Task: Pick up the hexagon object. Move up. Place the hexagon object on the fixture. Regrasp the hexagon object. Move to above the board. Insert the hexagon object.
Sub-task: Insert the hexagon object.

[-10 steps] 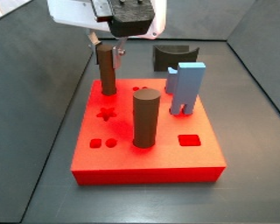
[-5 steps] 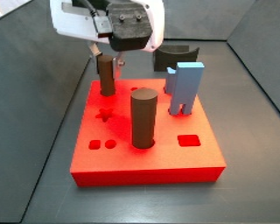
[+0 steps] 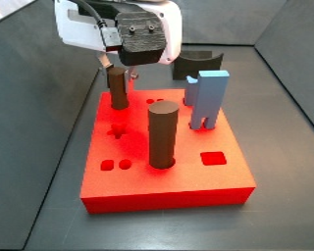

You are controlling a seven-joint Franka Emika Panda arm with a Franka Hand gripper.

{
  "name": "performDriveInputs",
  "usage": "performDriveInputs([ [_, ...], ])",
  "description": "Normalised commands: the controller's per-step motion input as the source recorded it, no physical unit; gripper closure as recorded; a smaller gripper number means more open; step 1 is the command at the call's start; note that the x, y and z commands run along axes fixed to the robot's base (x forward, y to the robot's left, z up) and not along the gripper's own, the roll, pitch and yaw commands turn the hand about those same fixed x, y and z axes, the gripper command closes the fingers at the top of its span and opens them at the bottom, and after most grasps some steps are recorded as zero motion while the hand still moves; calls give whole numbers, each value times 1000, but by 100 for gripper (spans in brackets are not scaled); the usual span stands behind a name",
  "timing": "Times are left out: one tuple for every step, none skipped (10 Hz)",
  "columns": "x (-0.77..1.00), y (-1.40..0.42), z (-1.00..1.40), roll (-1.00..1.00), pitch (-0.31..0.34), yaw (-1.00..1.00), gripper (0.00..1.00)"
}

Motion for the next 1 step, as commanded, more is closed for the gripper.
performDriveInputs([
  [0,0,0,0,0,0,100],
])
